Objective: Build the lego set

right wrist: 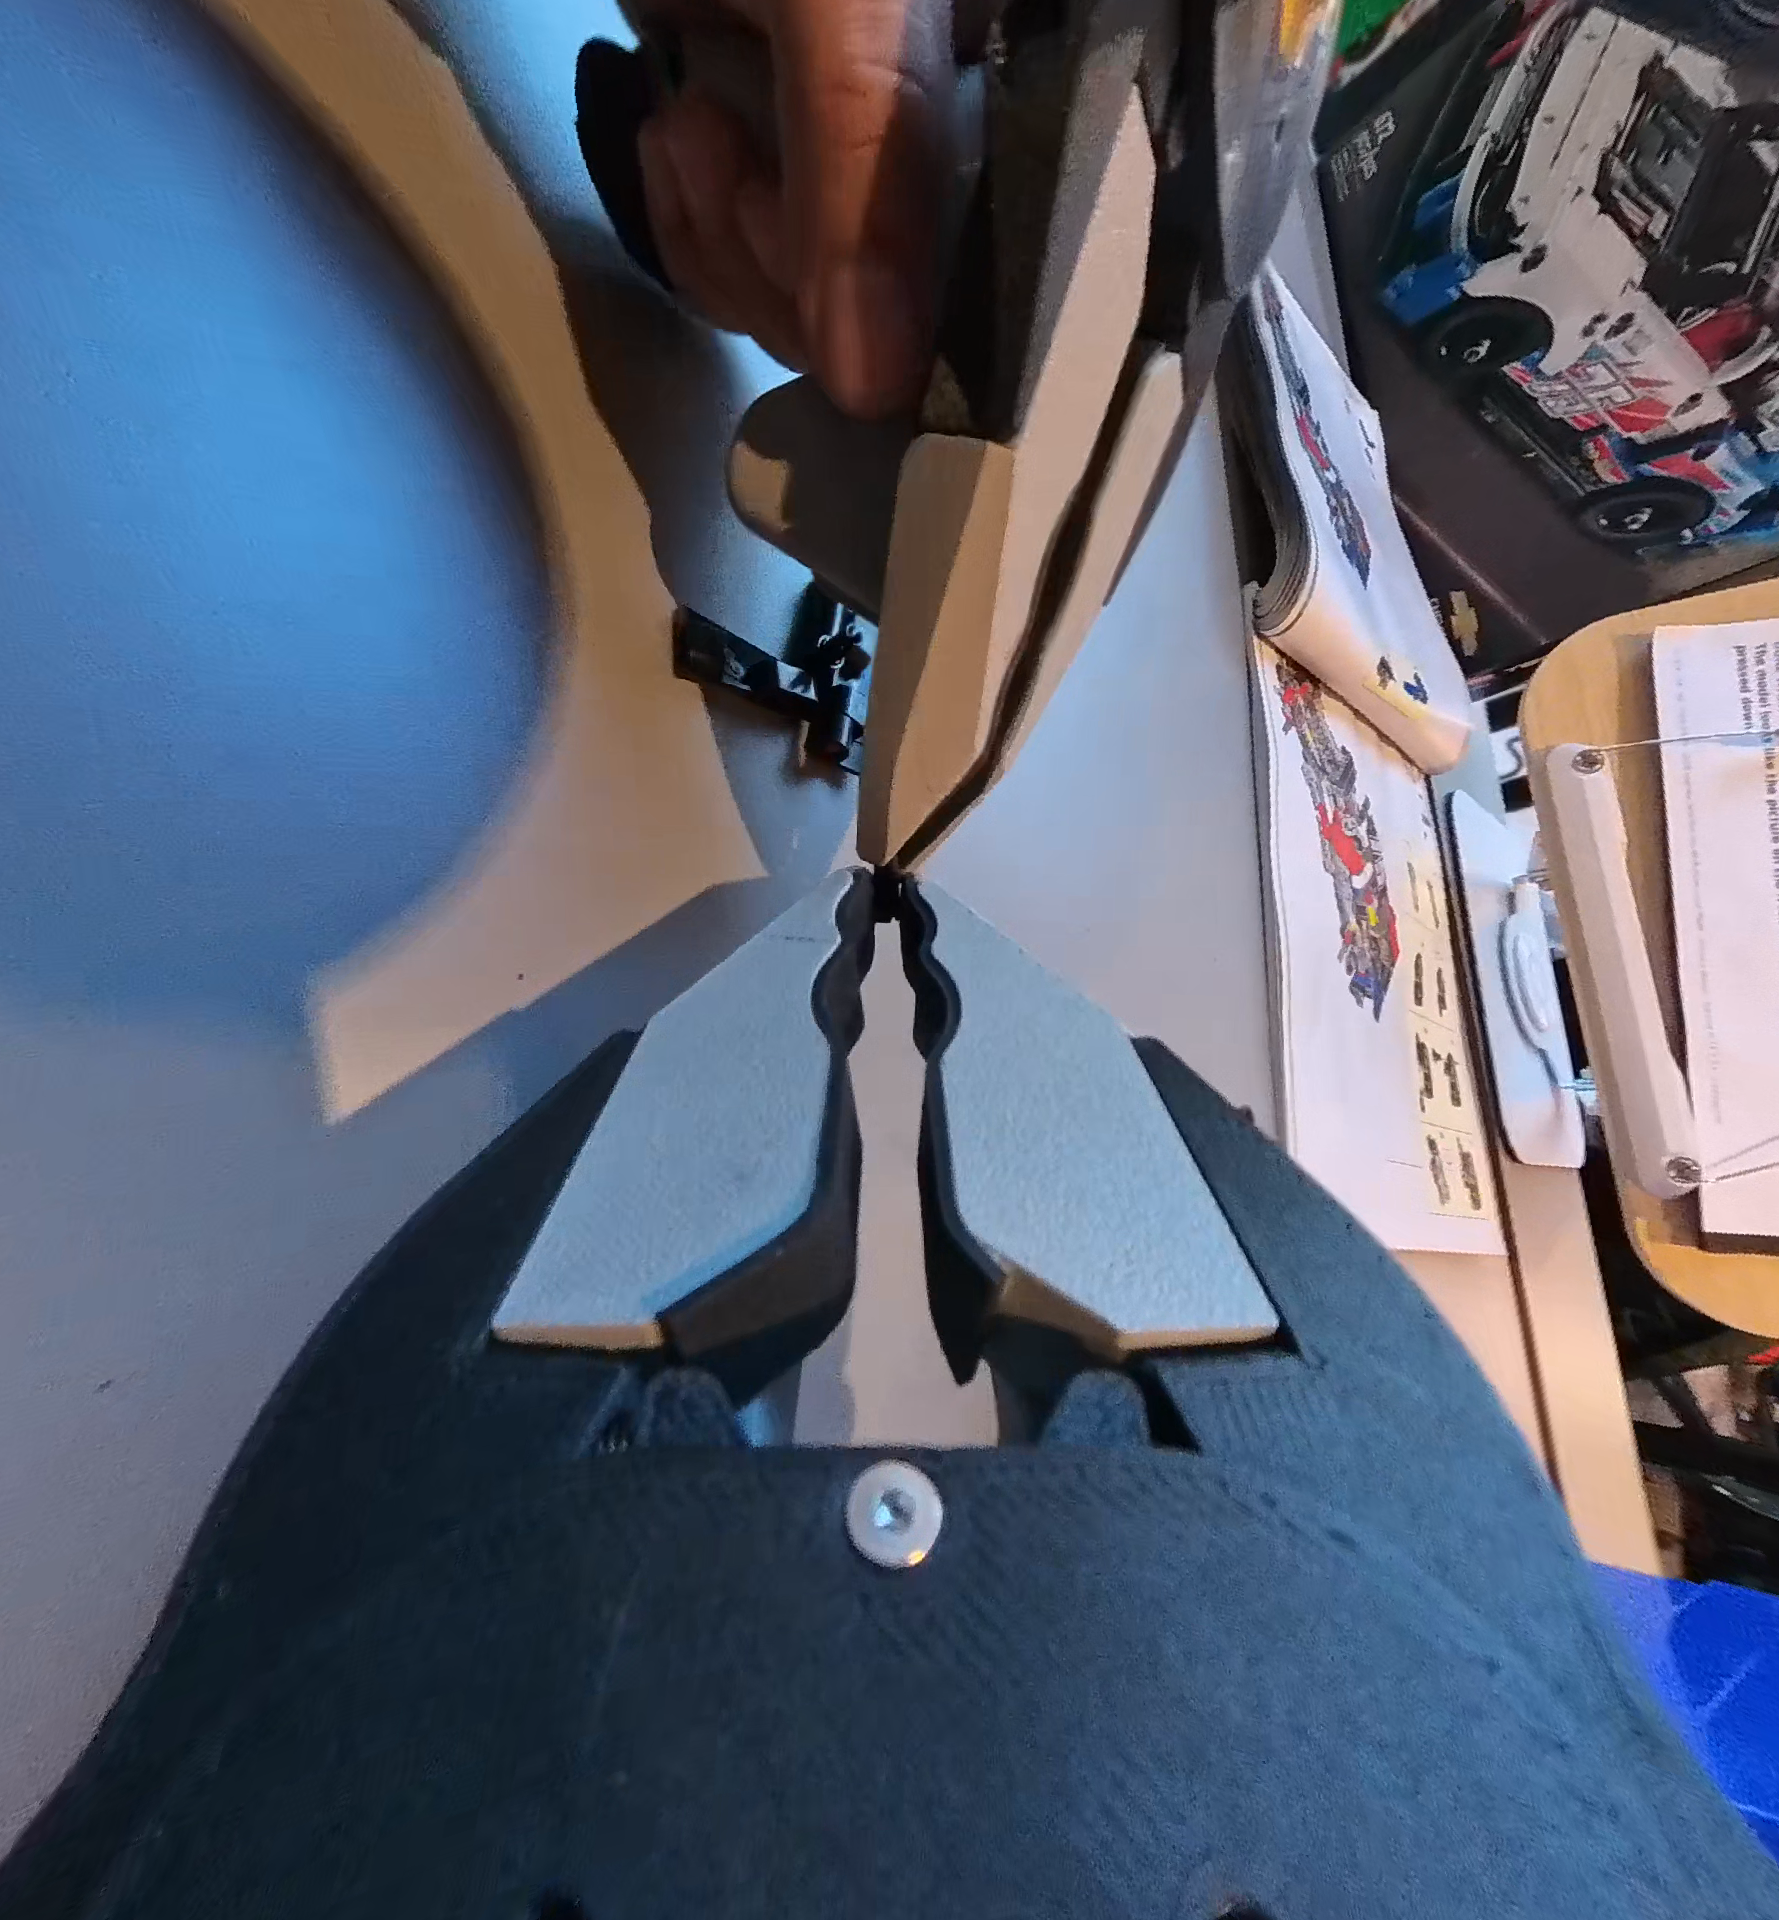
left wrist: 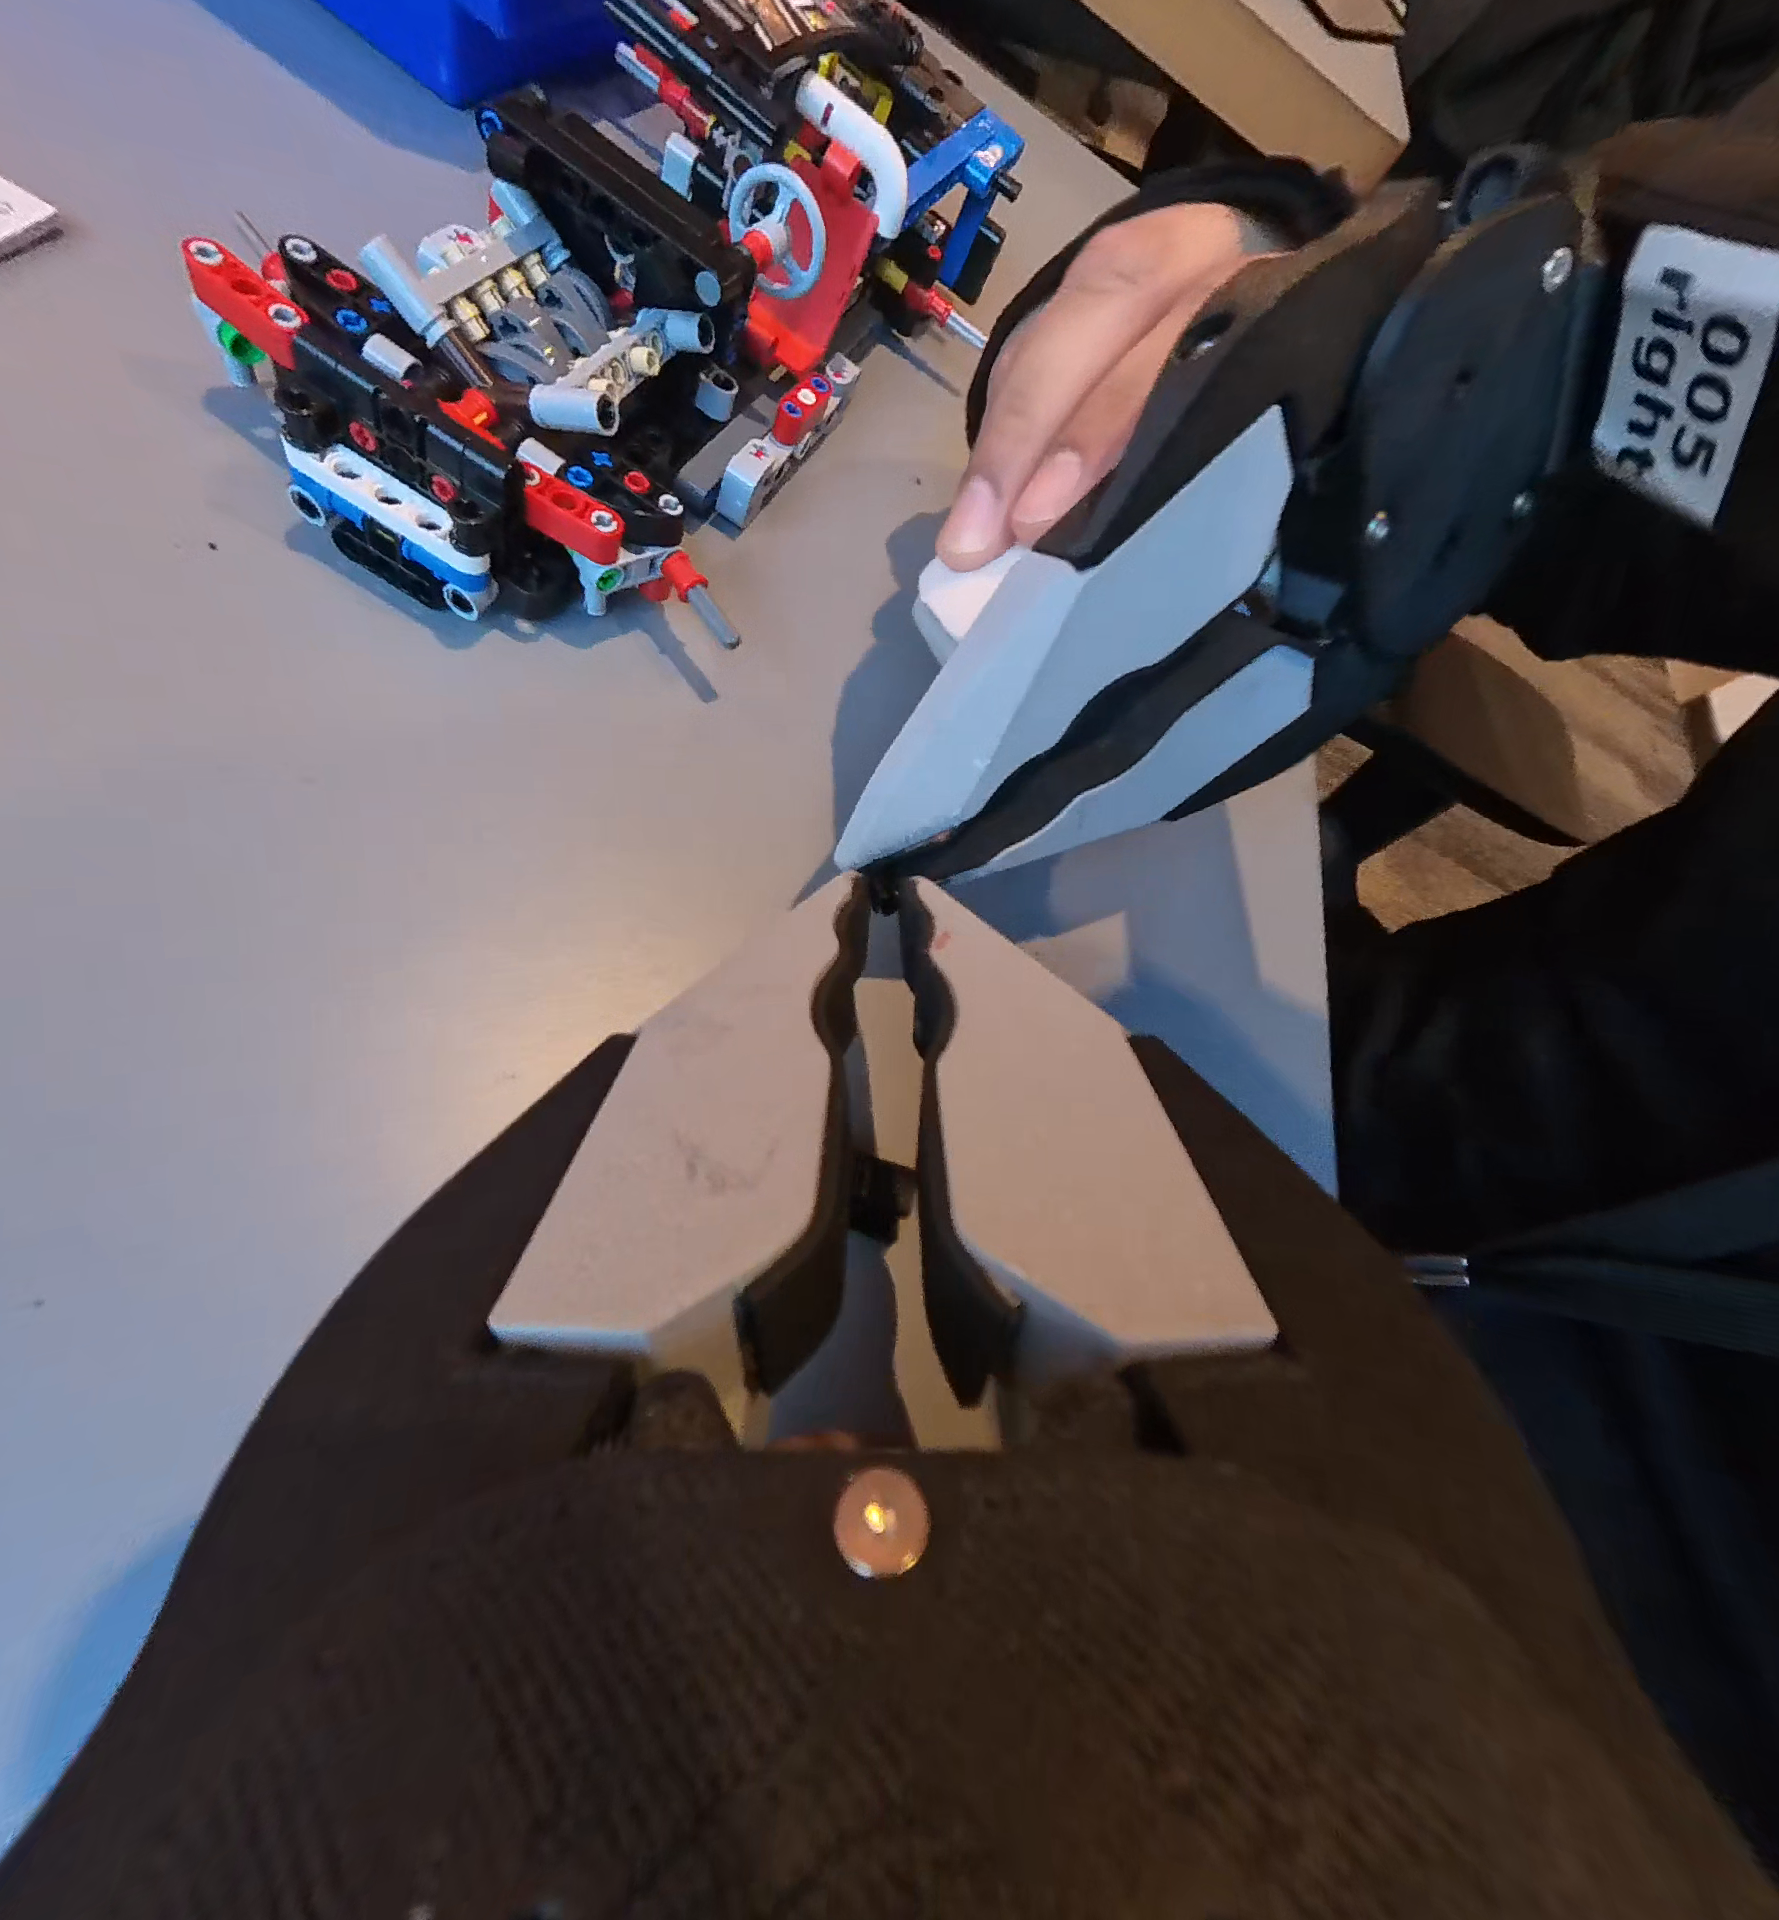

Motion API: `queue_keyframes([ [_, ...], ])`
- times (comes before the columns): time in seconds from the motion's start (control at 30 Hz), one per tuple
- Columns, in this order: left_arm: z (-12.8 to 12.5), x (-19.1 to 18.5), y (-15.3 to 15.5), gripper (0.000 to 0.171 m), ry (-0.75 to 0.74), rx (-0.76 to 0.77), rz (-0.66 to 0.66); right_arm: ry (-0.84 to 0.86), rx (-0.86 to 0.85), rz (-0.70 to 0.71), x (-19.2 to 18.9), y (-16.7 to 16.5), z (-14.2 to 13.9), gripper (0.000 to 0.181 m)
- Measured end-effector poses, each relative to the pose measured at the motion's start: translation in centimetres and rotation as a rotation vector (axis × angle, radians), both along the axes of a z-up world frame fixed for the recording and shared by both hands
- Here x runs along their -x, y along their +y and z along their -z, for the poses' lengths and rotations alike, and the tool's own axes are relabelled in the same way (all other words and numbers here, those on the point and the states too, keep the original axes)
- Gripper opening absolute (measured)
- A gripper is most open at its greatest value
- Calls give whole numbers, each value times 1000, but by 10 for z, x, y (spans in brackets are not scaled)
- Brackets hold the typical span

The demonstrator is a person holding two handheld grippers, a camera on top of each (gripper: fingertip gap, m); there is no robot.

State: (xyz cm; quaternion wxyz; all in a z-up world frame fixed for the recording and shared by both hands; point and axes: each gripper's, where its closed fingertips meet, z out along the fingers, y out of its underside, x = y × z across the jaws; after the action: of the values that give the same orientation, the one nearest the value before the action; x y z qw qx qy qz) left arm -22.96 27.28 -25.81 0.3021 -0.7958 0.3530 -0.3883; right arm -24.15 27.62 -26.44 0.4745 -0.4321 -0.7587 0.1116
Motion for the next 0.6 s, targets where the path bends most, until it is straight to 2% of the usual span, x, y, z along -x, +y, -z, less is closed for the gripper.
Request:
queue_keyframes([
  [0.2, -6, 0, -4, 7, 49, -174, 85, 42, 148, -3, 1, -3, -6, 1],
  [0.3, -4, 1, -1, 1, 121, -268, 85, 35, 125, 0, 0, -2, -5, 1],
  [0.47, 0, 0, 1, 1, 243, -426, 100, 20, 128, 12, -2, 0, -2, 1],
  [0.6, -7, 0, -2, 1, 201, -508, 128, 71, 196, -23, -2, -4, -9, 1],
])
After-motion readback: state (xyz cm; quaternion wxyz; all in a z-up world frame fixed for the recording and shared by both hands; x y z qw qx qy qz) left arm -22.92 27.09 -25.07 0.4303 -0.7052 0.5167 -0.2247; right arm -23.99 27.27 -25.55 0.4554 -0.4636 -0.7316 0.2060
